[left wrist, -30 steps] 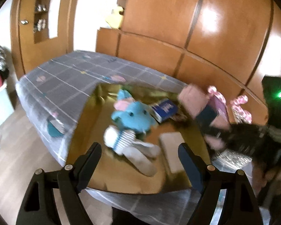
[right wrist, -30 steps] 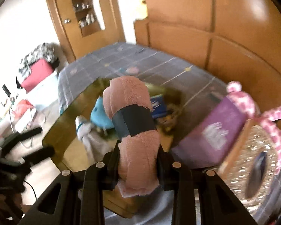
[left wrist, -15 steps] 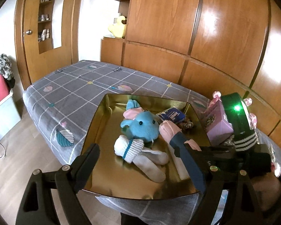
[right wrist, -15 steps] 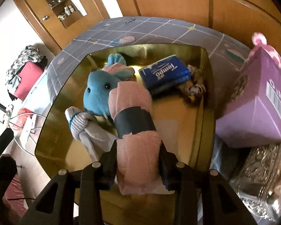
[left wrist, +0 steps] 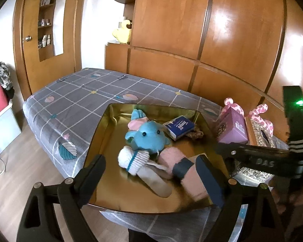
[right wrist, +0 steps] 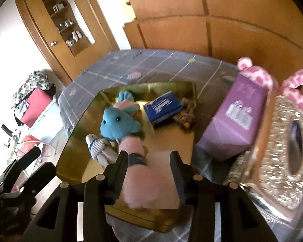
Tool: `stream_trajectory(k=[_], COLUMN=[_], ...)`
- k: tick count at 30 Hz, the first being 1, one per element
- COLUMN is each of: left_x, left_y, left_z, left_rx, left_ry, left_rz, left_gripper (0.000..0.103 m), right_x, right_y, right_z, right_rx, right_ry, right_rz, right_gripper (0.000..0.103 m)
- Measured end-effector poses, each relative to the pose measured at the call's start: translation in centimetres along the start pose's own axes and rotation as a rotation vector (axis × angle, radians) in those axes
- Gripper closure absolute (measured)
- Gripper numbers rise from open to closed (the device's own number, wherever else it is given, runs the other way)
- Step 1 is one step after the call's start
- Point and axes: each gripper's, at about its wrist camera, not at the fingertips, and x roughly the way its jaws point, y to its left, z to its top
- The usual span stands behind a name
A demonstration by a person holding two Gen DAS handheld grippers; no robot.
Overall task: Organize soft objects
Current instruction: 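Carry the pink towel roll into the gold tray and open the right tool, then move both open tools back over the remaining items on the bed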
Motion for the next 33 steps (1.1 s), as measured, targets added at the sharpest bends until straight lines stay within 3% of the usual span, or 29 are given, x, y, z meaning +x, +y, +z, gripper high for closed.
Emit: stream_trajectory(k=[13, 21, 33], left_x=[-0.7, -1.1, -1.7], left_y=[-2.6, -5.6, -13.8], left_z=[-0.3, -0.2, -0.2], left_rx=[0.063, 0.136, 0.335], left_ry=[-0.004, -0.002, -0.011], left_rz=[-0.036, -0.086, -0.198], left_gripper=[0.012, 0.012, 0.011], right_x=[-6.9, -11.5, -19.8], right_y=[-4.2, -11.4, -23.4], right_z=[-2.3, -5.0, -11.0], right_rx=[0.018, 0.131, 0.354], right_ry=[-0.143, -0.183, -0.235], right_rz=[-0.157, -0.299, -0.555], right_gripper=[0.06, 0.06, 0.06])
